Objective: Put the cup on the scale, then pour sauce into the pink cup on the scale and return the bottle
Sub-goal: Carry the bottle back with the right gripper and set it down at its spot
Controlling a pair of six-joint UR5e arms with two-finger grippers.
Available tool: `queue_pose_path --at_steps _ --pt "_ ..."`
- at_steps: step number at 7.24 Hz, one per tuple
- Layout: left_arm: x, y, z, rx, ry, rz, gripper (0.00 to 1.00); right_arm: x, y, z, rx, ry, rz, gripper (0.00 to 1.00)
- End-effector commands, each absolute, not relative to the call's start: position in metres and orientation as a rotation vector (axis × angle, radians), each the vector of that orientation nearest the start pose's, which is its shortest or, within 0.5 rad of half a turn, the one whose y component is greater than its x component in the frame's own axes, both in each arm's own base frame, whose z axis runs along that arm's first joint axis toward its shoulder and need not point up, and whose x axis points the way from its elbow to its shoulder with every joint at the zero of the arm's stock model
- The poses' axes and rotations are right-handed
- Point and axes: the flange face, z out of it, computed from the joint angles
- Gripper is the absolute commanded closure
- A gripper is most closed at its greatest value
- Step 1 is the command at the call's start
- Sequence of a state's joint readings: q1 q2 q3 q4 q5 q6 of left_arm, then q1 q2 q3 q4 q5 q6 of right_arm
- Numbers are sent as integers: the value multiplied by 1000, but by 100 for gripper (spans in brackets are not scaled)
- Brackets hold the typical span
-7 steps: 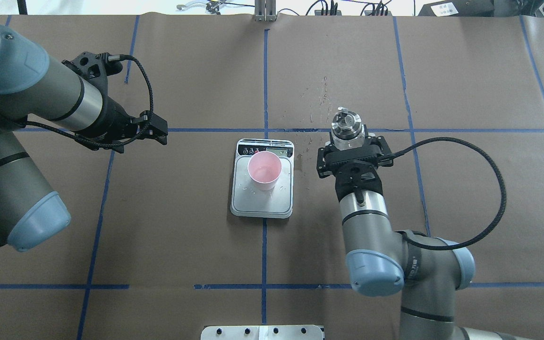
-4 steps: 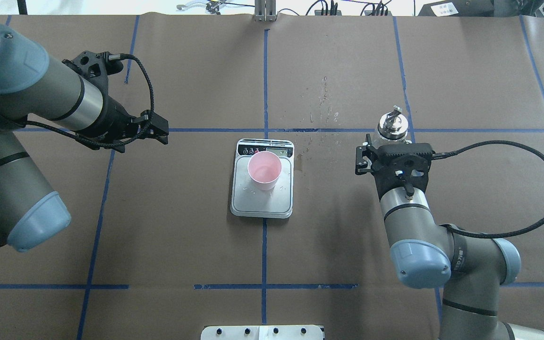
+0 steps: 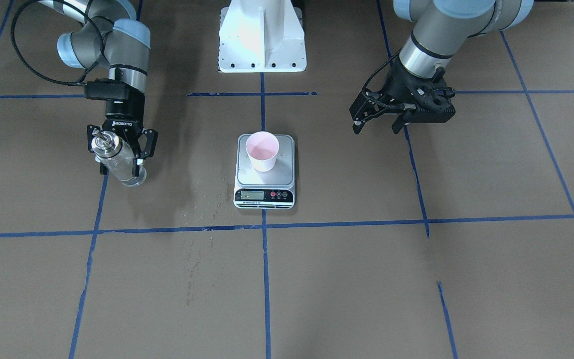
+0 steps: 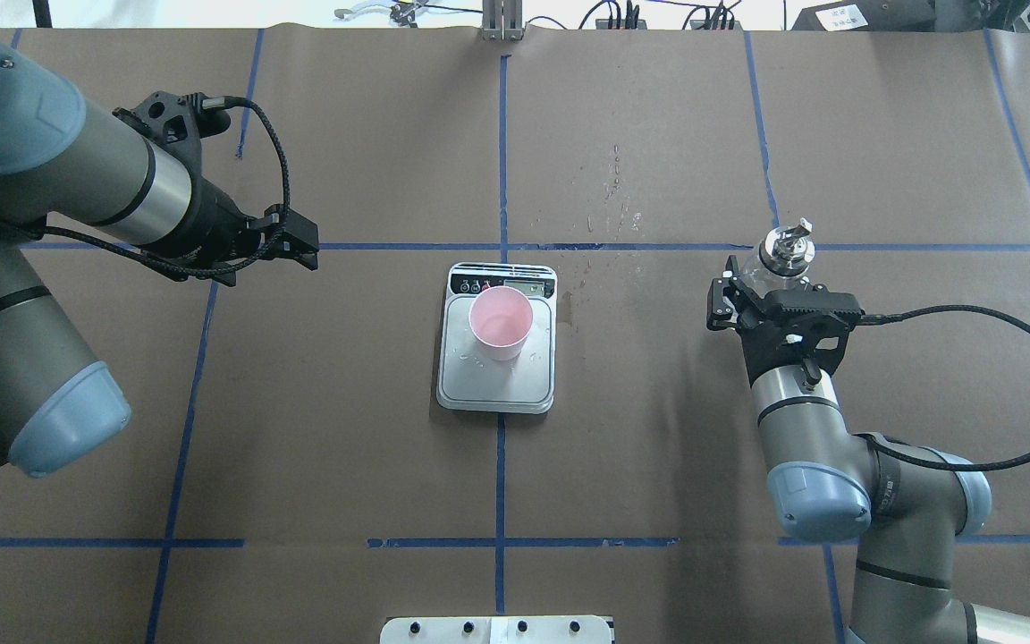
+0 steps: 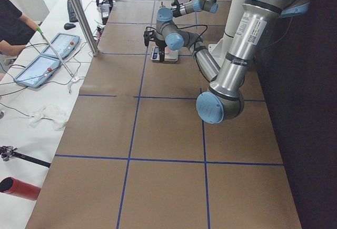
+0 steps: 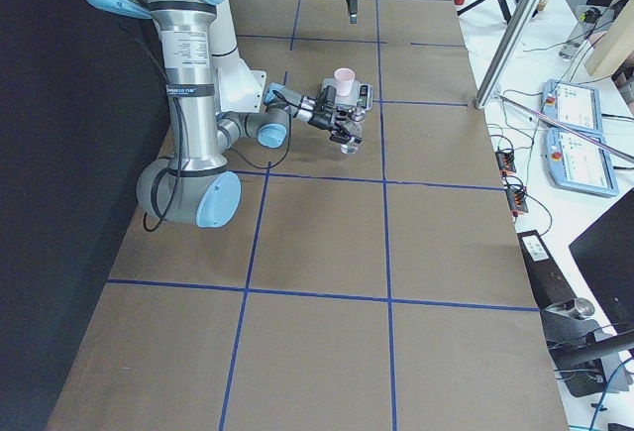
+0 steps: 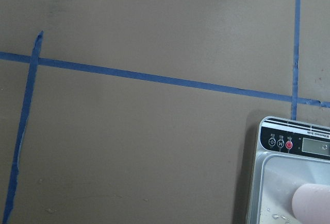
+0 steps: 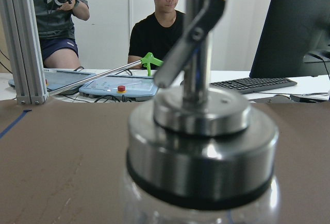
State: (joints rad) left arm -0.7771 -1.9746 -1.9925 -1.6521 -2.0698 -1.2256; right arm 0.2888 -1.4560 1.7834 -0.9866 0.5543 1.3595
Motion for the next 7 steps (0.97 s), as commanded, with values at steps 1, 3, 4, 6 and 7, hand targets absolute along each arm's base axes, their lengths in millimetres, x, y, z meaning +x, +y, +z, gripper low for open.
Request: queue_pose_path --at_steps 1,3,4,6,7 --pt "340 -455 241 80 997 -170 0 -426 -356 437 1145 -554 546 100" --pt "340 -455 240 80 1000 -168 0 -423 -354 473 1130 -573 579 100" --pt "340 -455 240 79 999 -169 0 -425 -354 489 1129 -605 589 100" --pt "340 -455 240 82 999 -169 0 -424 -354 490 1132 -611 591 100" --pt "340 -455 241 79 997 -169 0 -424 -354 490 1133 -610 592 100"
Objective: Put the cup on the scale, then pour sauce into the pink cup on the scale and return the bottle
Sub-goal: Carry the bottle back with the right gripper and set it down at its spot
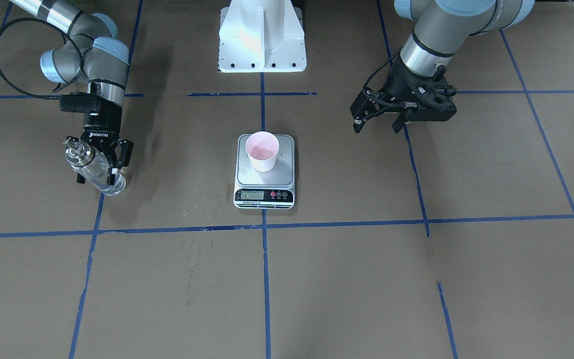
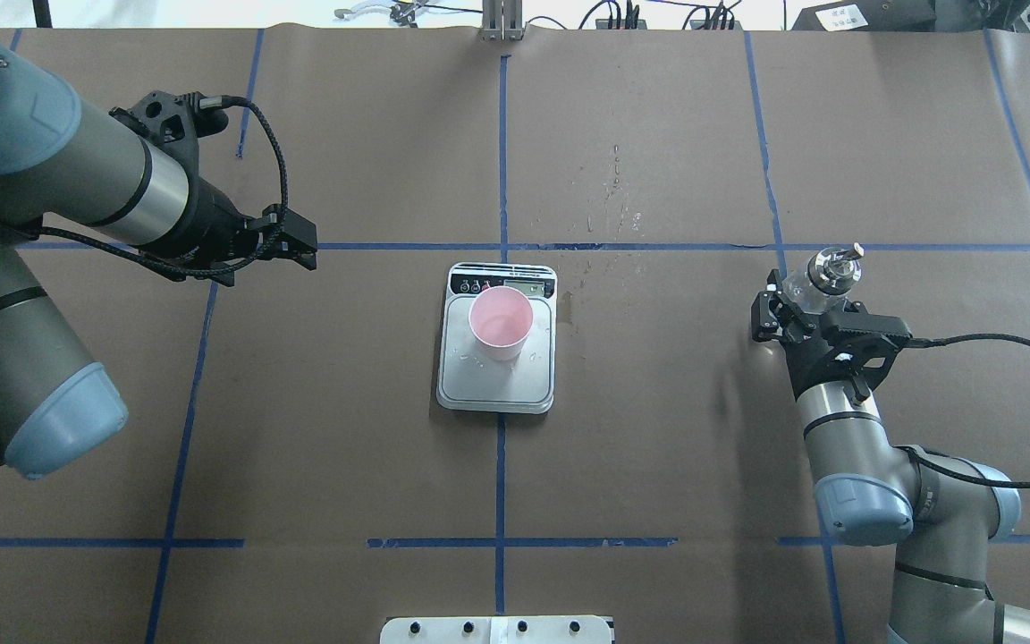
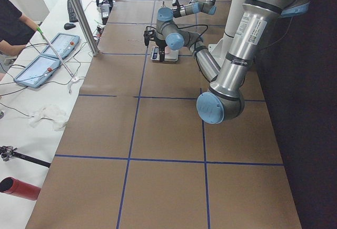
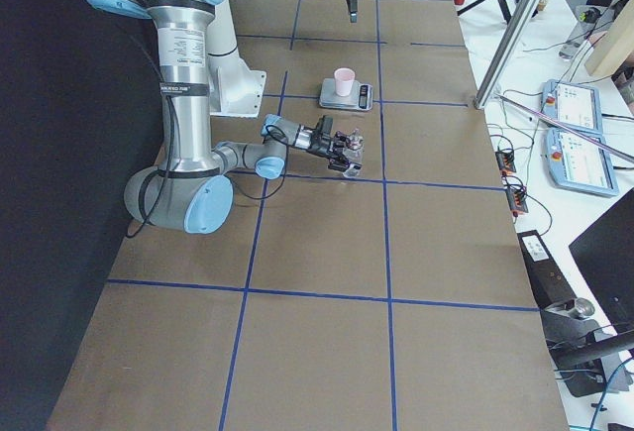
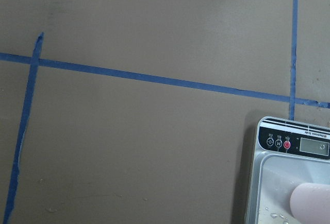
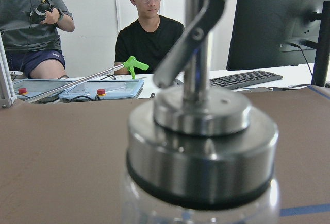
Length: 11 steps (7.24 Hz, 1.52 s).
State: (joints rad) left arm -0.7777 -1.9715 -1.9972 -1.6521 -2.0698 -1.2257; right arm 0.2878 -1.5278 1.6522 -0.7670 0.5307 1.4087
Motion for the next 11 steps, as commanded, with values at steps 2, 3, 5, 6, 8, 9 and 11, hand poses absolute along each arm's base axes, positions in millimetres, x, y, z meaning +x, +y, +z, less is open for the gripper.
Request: queue_pose_path --at_steps 2,3,5,6,8,9,11 --pt "340 -455 242 78 996 -170 0 -423 -354 494 1136 -601 588 100" --pt "340 -455 242 78 996 -170 0 -421 -354 494 1137 -600 589 100" --pt "340 -455 242 79 996 -171 0 -423 -351 503 1135 -585 571 100" --pt "340 -455 242 79 996 -171 0 -424 -351 503 1135 -587 571 3" --pt "340 -455 242 79 996 -171 0 -427 -347 501 1133 -595 567 0" --pt "341 -454 242 78 996 -169 0 -428 -345 500 1134 -598 564 0" --pt "340 -454 243 77 994 -170 0 -434 -328 500 1156 -602 549 0"
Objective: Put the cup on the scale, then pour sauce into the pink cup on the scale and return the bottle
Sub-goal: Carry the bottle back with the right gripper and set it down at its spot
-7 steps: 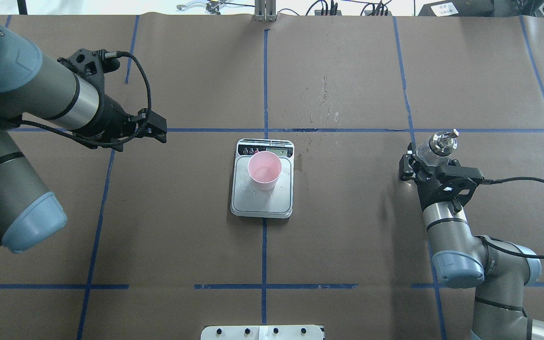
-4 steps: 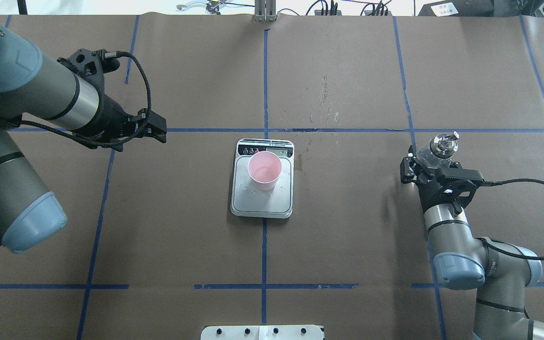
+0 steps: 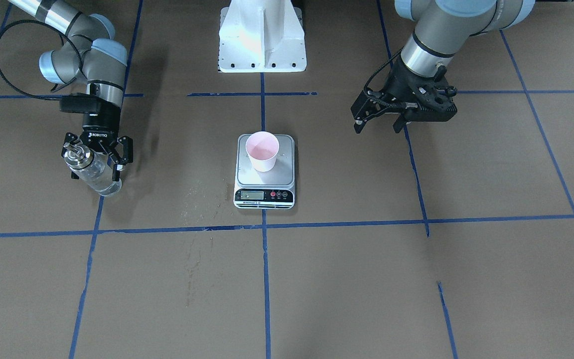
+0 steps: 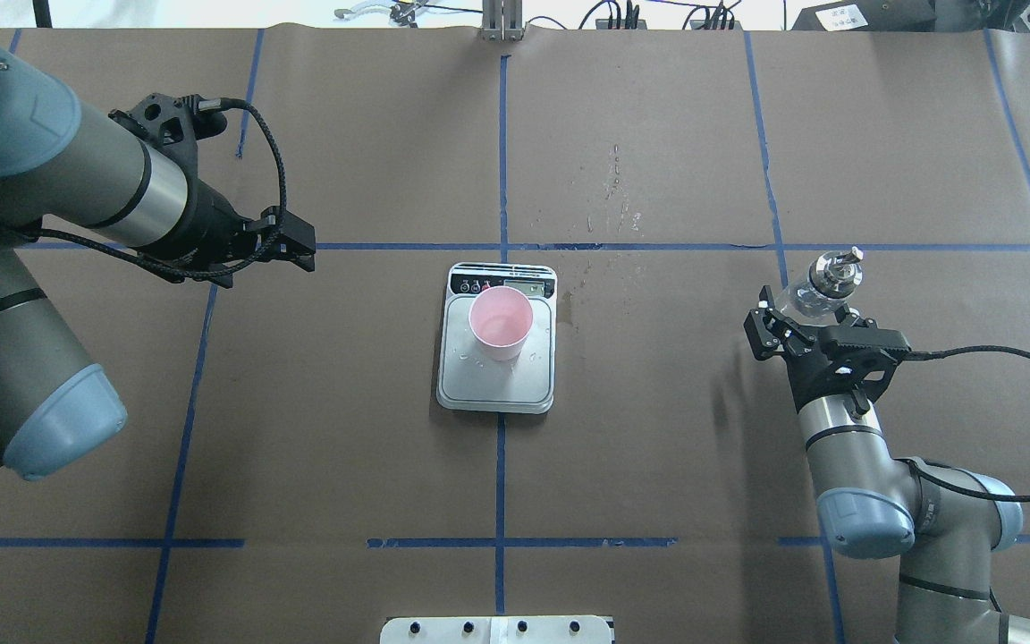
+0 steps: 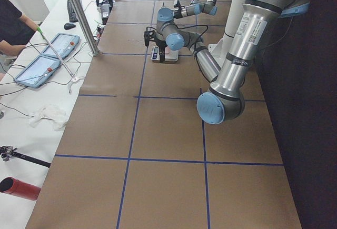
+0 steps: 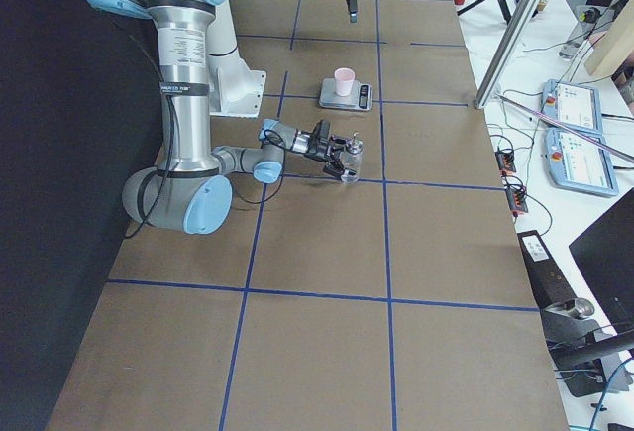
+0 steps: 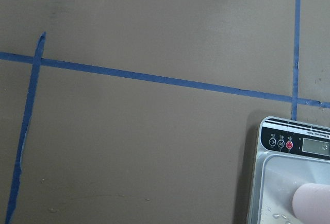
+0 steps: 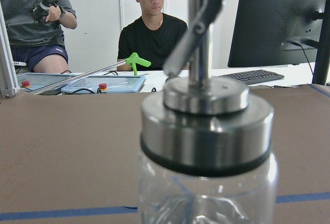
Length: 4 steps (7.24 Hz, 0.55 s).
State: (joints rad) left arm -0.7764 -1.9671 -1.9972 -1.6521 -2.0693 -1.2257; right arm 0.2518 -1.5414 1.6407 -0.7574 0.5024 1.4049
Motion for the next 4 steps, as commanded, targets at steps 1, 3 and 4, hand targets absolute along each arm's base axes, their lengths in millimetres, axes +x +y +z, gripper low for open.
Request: queue_pose_path --at_steps 1,3,4 --pt "340 -454 243 76 995 -169 0 -429 -314 513 1163 -589 520 0" --pt "339 -454 243 78 996 -172 0 -421 -291 521 1172 -637 513 0" --pt "339 -454 244 76 993 -173 0 -424 -285 518 1177 -647 509 0"
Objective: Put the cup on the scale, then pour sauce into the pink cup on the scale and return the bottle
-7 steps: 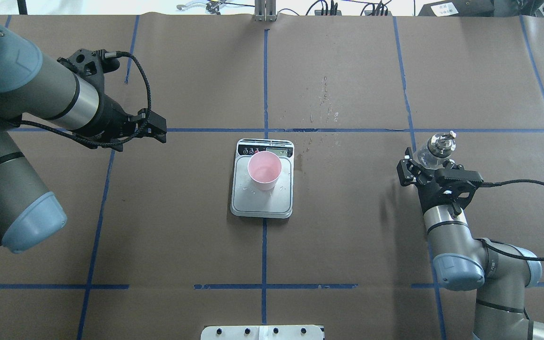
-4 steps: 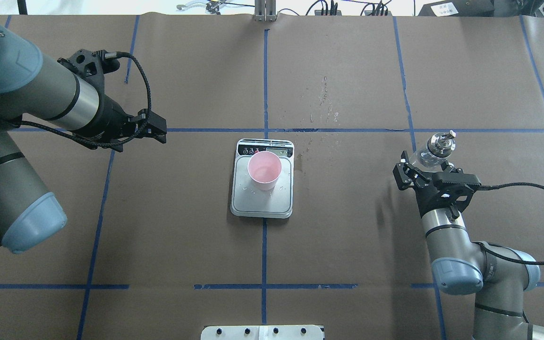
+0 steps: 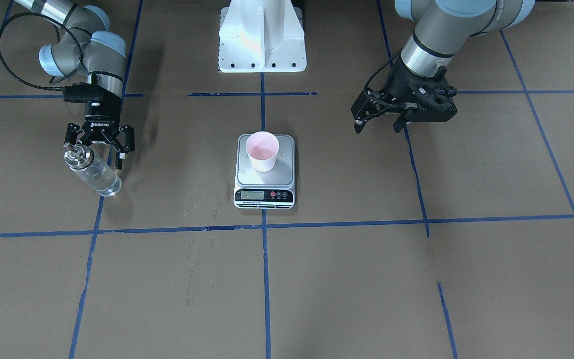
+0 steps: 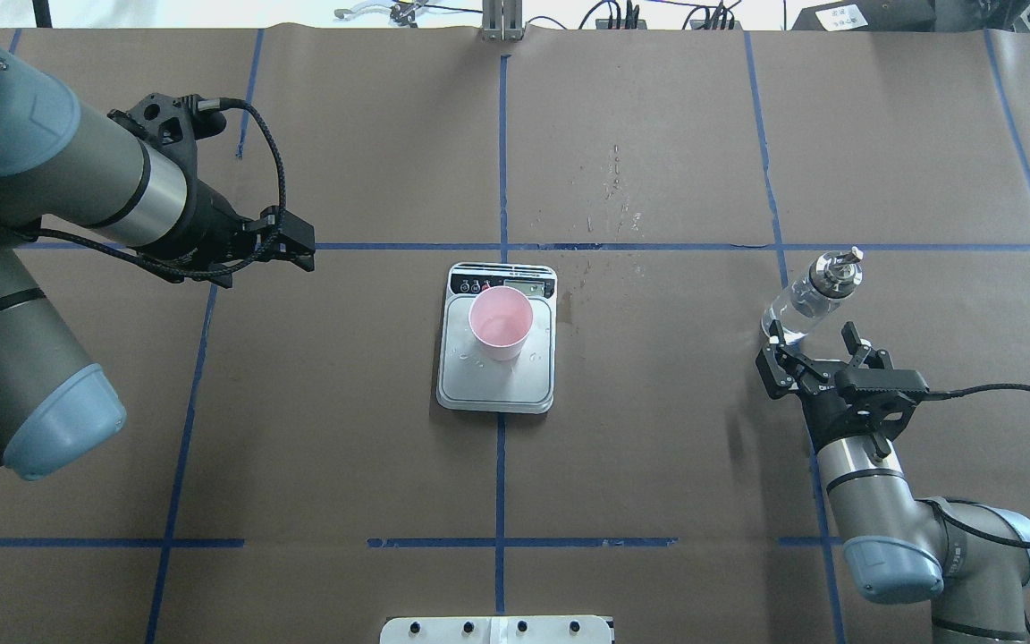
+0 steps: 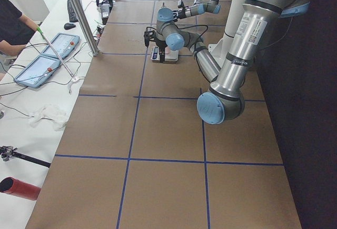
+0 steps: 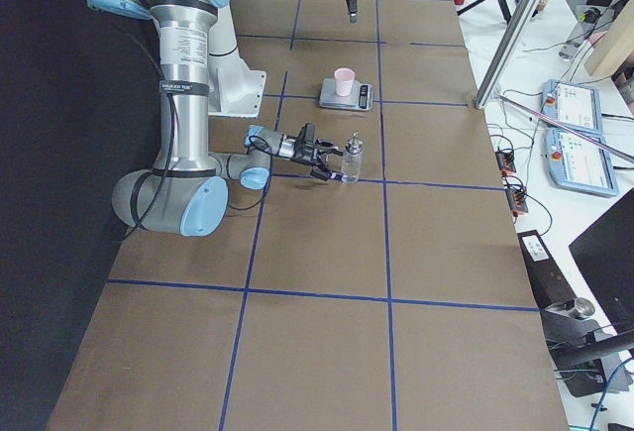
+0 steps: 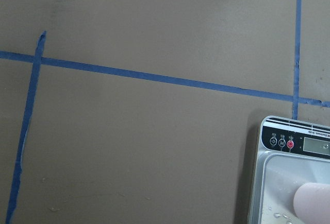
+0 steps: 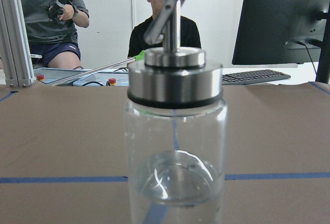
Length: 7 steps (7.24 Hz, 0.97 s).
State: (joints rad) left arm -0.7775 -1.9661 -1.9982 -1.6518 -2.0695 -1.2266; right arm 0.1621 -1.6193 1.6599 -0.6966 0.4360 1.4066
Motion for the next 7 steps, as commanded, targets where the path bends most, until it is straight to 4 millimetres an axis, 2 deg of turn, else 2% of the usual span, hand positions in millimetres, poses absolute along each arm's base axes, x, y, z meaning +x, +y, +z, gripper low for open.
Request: queue_pose_path --at_steps 1,2,3,4,6,7 --pt "339 -455 243 77 995 -175 0 -419 -274 521 1177 -654 495 0" --pt "338 -455 243 74 995 -181 0 -398 -258 536 1164 -685 479 0" --pt "338 -455 243 75 996 -180 0 -368 -244 559 1118 -750 467 0" --pt "338 -455 243 75 996 -180 0 -338 -239 581 1066 -779 441 0" --pt "338 -455 249 73 986 -176 0 -301 -236 603 1034 -797 420 0" --pt "336 -451 271 54 962 -179 0 -290 -235 606 1022 -819 378 0"
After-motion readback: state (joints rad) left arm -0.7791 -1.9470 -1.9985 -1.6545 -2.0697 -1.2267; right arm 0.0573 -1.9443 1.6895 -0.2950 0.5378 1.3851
